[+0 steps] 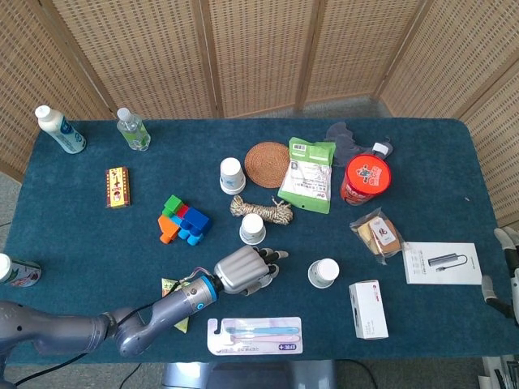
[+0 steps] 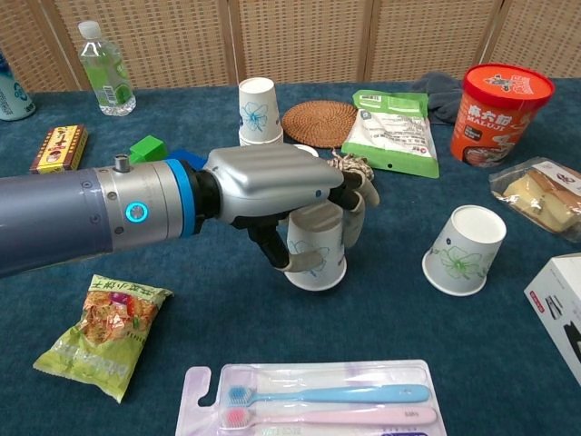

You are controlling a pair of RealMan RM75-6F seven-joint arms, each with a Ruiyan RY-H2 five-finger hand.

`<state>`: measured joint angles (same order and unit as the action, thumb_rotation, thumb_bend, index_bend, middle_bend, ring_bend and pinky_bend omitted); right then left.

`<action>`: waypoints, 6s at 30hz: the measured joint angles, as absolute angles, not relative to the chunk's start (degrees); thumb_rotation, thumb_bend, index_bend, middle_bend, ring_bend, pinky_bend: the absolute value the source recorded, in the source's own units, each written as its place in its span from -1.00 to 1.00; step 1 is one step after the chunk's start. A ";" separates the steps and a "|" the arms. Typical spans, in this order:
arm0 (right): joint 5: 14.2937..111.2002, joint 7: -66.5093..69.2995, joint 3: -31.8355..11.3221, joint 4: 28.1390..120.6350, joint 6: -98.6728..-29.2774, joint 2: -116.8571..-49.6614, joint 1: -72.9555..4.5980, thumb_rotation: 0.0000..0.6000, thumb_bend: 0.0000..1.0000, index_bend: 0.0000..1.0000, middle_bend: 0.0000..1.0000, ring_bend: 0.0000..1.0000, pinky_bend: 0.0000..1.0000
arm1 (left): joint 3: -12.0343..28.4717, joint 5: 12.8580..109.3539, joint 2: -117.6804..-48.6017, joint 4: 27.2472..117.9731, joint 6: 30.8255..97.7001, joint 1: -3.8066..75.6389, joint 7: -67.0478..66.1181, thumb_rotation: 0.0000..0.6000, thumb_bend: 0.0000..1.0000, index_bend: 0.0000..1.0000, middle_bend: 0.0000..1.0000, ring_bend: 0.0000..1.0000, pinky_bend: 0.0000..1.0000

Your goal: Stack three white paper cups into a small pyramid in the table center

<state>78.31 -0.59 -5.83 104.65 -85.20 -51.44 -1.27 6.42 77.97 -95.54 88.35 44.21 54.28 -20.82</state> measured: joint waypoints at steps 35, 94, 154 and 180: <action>78.53 -1.15 -5.91 105.32 -84.99 -51.30 -1.38 1.00 0.02 -1.00 -1.00 -1.00 -1.00 | 5.63 76.62 -81.44 100.32 46.59 53.33 -19.70 1.00 -0.09 -1.00 -1.00 -1.00 -0.83; 76.30 -0.85 -6.23 106.23 -85.92 -50.25 -0.11 1.00 0.03 -1.00 -1.00 -1.00 -1.00 | 8.45 61.95 -93.60 76.32 38.32 64.40 -18.61 1.00 -0.09 -0.60 -1.00 -0.97 -0.21; 75.79 -1.09 -6.46 106.63 -85.41 -50.46 -0.31 1.00 0.03 -1.00 -1.00 -1.00 -1.00 | 6.50 64.18 -87.55 86.54 39.04 60.88 -15.52 1.00 -0.09 -0.05 -0.73 -0.48 0.21; 76.30 0.16 -6.26 105.99 -86.16 -50.34 0.41 1.00 0.03 -1.00 -1.00 -1.00 -1.00 | 5.64 62.64 -89.28 86.89 40.67 61.14 -18.92 1.00 -0.09 -0.31 -1.00 -0.94 -0.17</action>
